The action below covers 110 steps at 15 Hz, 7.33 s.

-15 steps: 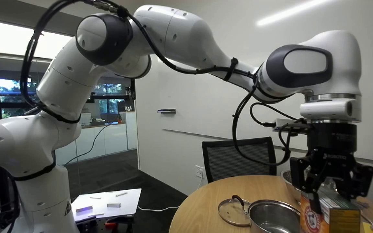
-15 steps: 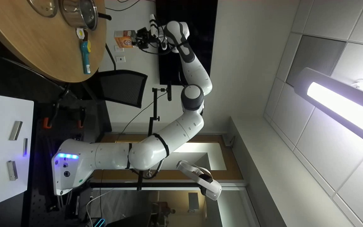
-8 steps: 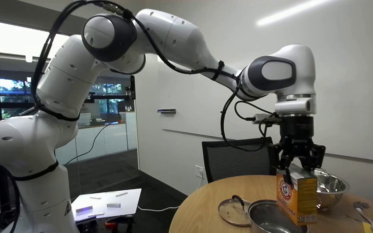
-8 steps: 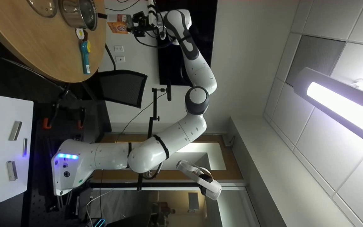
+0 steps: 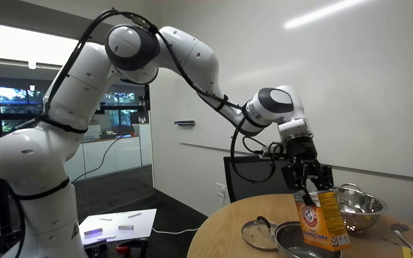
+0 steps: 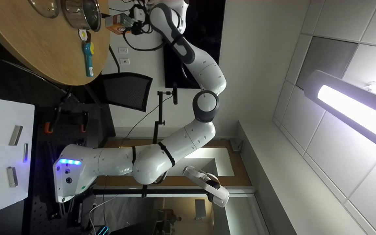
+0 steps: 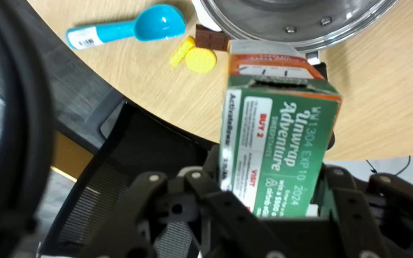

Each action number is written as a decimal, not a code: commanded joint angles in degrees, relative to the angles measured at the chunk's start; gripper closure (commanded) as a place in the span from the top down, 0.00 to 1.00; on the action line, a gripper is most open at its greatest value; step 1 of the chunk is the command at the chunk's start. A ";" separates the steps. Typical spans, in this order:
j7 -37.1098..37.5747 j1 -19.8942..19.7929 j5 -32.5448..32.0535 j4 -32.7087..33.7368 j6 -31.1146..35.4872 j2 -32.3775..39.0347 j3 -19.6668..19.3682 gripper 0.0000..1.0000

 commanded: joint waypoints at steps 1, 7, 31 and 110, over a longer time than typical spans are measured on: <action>8.72 4.35 -13.11 -6.48 2.28 -3.46 -1.89 0.27; 24.77 5.44 -38.65 -10.30 -0.78 -3.78 0.60 0.27; 26.70 -11.09 -53.21 -14.95 9.27 -7.81 13.01 0.27; -2.09 -10.72 -2.64 -7.91 0.74 -1.89 12.55 0.27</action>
